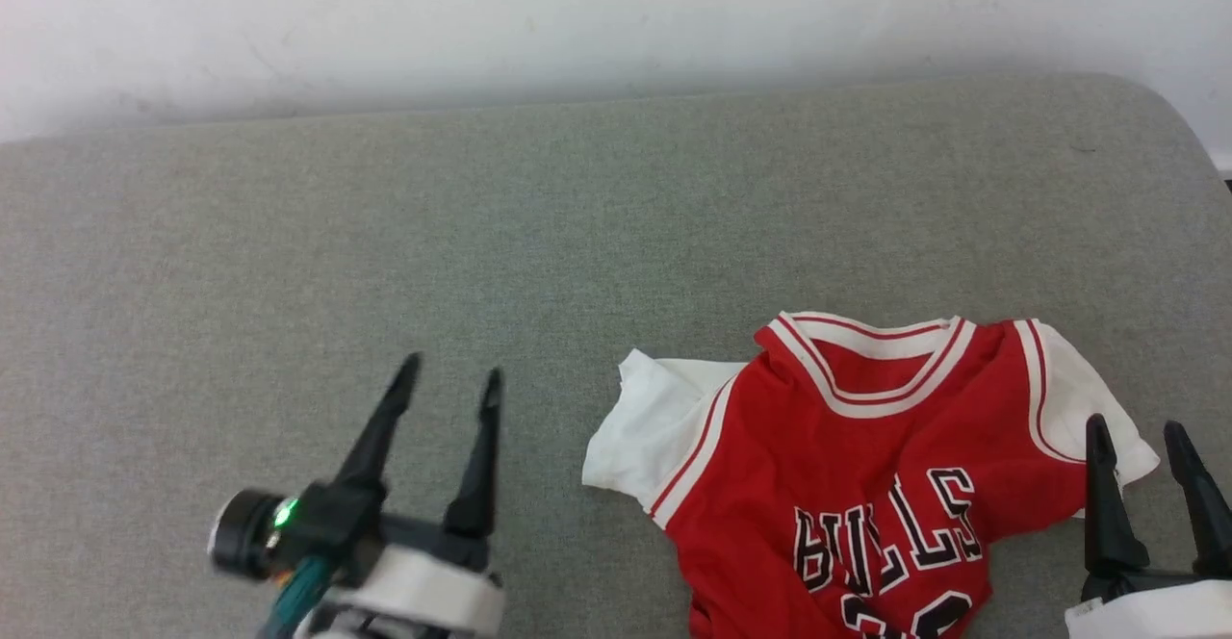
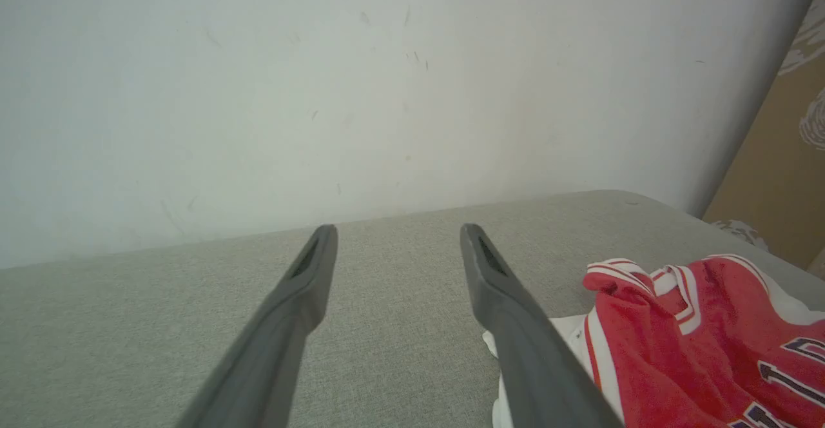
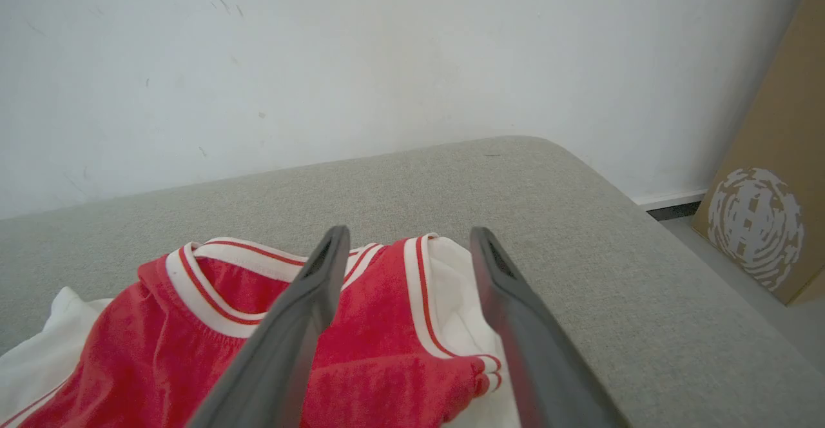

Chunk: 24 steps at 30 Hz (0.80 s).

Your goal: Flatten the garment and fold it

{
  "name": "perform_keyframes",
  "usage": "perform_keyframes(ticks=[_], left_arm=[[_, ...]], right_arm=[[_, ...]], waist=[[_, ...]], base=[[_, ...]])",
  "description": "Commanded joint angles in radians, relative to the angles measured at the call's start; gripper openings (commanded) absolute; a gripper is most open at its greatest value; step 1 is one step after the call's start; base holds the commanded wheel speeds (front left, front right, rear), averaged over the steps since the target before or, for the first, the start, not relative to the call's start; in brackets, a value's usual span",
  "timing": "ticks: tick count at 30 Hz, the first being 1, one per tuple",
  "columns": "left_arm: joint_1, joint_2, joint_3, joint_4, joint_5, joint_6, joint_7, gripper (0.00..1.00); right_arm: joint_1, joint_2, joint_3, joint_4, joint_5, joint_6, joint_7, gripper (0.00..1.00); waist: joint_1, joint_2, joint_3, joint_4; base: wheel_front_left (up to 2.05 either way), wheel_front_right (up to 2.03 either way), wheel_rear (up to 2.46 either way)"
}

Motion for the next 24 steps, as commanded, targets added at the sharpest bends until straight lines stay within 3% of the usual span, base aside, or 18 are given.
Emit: perform_keyframes(ticks=[1, 6, 15, 24], left_arm=[[-0.055, 0.013, -0.025, 0.022, 0.013, -0.014, 0.037, 1.00], [-0.205, 0.042, -0.131, 0.111, 0.019, -0.041, 0.262, 1.00], [-0.379, 0.035, -0.256, 0.201, -0.083, -0.051, 0.623, 1.00], [-0.420, 0.078, -0.336, 0.220, -0.151, -0.052, 0.770, 1.00]], right_arm=[[-0.021, 0.003, 0.002, 0.007, 0.000, -0.001, -0.010, 1.00], [-0.050, 0.003, 0.007, 0.023, 0.002, -0.001, -0.016, 1.00], [-0.086, 0.003, 0.021, 0.036, 0.003, -0.001, -0.017, 1.00], [-0.105, 0.003, 0.028, 0.057, 0.006, -0.001, -0.021, 1.00]], waist=[[0.0000, 0.0000, 0.013, 0.003], [0.0000, 0.0000, 0.047, 0.014], [0.0000, 0.0000, 0.132, 0.004], [0.0000, 0.0000, 0.182, -0.021]], base=[[0.00, 0.00, 0.00], [0.00, 0.00, 0.00], [0.00, 0.00, 0.00], [0.00, 0.00, 0.00]])
